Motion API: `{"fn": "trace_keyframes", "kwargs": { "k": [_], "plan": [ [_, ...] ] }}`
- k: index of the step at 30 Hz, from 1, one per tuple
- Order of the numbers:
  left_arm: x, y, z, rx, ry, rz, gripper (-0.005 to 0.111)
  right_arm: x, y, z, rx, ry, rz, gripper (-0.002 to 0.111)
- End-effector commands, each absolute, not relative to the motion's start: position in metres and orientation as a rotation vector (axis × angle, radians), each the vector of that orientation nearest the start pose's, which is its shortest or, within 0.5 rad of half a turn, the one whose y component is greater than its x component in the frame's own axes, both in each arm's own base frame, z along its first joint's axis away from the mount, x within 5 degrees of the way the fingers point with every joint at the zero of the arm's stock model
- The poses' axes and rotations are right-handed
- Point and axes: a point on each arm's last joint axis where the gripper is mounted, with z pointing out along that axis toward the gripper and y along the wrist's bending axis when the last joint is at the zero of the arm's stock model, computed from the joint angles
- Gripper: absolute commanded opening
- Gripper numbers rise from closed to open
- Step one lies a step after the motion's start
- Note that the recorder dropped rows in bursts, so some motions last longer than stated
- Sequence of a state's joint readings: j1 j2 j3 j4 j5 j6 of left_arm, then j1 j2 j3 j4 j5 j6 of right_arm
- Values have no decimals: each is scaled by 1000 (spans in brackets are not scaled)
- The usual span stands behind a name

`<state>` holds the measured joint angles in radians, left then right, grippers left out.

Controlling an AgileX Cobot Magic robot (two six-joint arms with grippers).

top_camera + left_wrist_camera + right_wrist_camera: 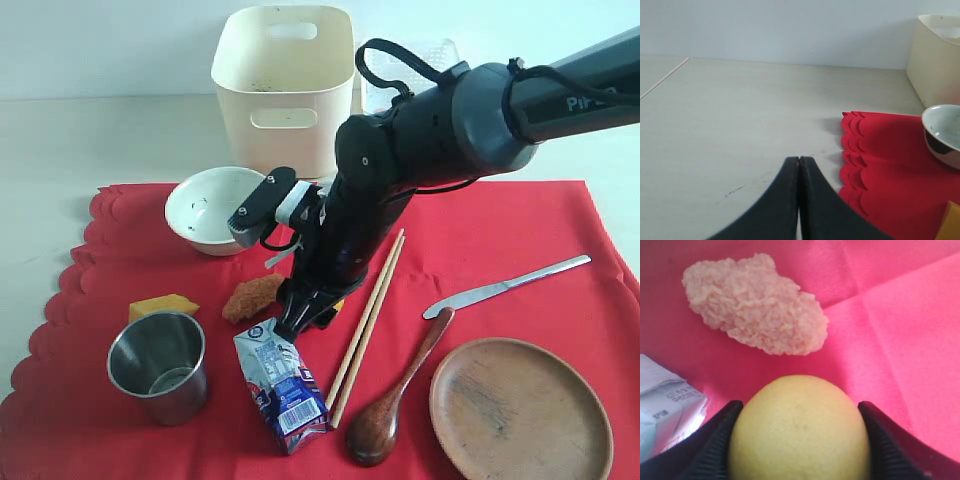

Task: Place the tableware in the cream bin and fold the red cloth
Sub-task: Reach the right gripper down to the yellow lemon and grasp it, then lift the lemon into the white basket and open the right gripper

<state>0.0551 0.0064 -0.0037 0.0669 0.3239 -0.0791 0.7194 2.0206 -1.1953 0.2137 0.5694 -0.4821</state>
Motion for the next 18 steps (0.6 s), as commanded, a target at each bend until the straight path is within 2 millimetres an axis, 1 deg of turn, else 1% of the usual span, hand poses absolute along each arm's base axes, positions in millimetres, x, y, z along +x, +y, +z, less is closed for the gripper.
{"fn": "trace_keyframes", "kwargs": {
  "k": [1,14,18],
  "plan": [
    [54,5,184,-79,1802,38,1,281,261,120,-1402,2510,244,0],
    [54,5,184,-79,1802,38,1,280,260,121,-1410,2513,241,0],
    [54,5,184,-79,1802,38,1,280,260,135,-1401,2484,247,0]
  ]
}}
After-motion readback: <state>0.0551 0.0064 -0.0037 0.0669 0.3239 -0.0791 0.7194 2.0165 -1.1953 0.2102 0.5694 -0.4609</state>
